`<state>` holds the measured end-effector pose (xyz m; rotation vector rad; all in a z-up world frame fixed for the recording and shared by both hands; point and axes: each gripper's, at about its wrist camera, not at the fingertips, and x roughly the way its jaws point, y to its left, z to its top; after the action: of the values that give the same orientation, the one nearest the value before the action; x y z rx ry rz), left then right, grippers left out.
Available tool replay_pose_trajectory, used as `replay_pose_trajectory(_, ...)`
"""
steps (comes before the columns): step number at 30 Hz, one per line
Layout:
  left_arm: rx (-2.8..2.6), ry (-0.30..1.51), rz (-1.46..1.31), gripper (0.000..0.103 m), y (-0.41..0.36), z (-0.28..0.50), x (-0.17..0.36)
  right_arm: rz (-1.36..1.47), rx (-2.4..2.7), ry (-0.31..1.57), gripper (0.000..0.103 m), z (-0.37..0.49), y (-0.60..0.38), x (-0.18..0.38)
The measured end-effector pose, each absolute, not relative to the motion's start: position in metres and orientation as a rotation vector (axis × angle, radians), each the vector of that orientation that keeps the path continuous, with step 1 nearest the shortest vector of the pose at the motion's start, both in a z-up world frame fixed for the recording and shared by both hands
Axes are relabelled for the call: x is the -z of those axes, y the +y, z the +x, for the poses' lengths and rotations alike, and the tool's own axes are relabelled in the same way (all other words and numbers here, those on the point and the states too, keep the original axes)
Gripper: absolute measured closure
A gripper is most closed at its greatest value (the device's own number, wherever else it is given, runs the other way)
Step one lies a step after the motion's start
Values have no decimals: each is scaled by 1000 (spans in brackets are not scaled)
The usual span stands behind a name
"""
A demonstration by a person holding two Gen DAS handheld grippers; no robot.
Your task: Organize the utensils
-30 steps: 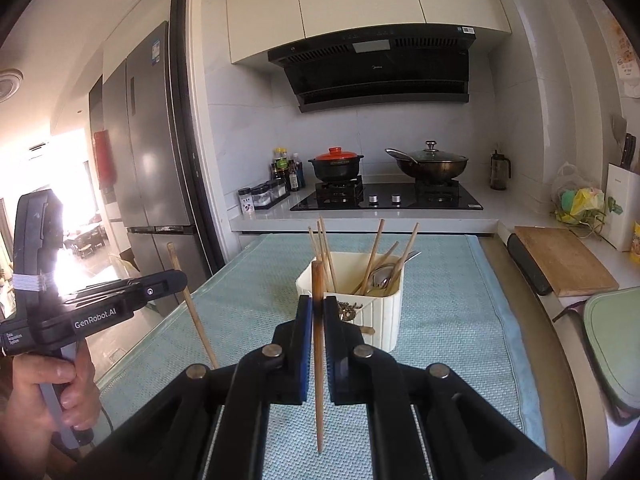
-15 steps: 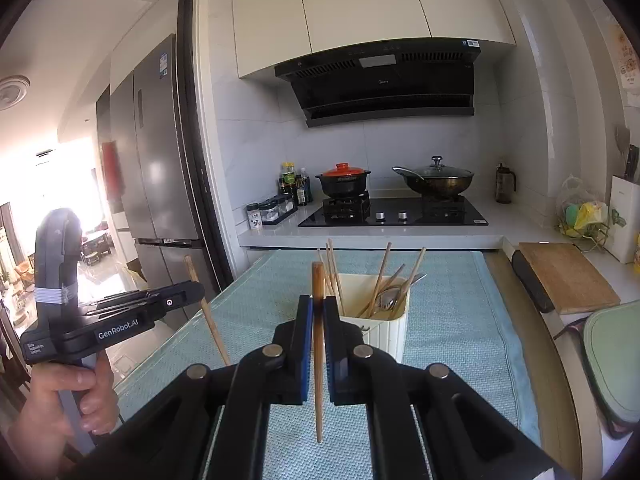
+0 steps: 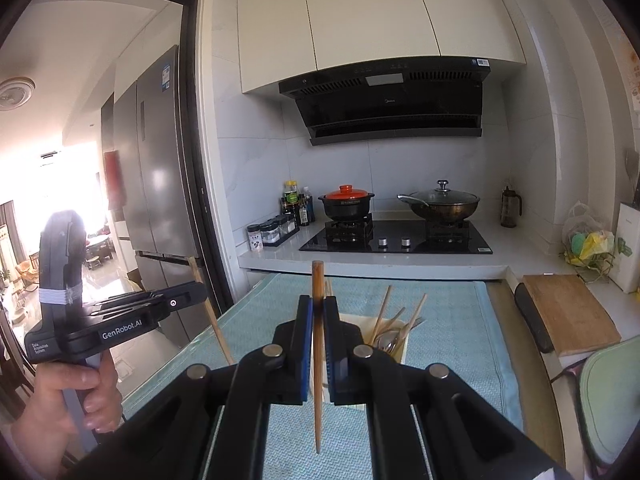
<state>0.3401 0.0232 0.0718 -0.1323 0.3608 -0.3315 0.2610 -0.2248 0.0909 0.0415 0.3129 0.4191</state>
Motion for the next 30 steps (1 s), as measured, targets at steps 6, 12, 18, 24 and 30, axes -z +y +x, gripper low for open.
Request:
replay_pose_trajectory(6,328,293,-110,99,9,387,-107,26,-407,268,97,306,-219,-126)
replay_pose_trajectory(12,315,322,-111,99,-5,448,-94,25,-383,258,97,360,-216,-131)
replay_pose_trajectory(18,322,451,-132,99,-14,500,-39,30,-388,352,97,411,-214,-89)
replay_pose_trajectory(24,308,601,-159,99,-18,540,24,69,-435,583,98,472,-207,-13)
replay_pose_trajectory(30,268,623,-156,53,-7,540,36,87,-470,728,95,522,-196,29)
